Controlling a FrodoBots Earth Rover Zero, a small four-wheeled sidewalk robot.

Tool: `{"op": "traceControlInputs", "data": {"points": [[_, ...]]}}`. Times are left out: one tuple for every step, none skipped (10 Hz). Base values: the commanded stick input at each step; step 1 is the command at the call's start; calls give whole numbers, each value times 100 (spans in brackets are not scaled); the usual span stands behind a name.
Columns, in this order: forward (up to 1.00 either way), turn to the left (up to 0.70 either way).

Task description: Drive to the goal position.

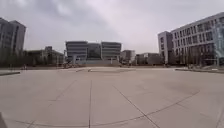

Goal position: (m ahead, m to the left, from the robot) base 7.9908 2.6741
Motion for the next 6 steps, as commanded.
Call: {"op": "traceControlInputs", "data": {"points": [[3, 0], [4, 0], [4, 0], [2, 0], [3, 0], [4, 0]]}}
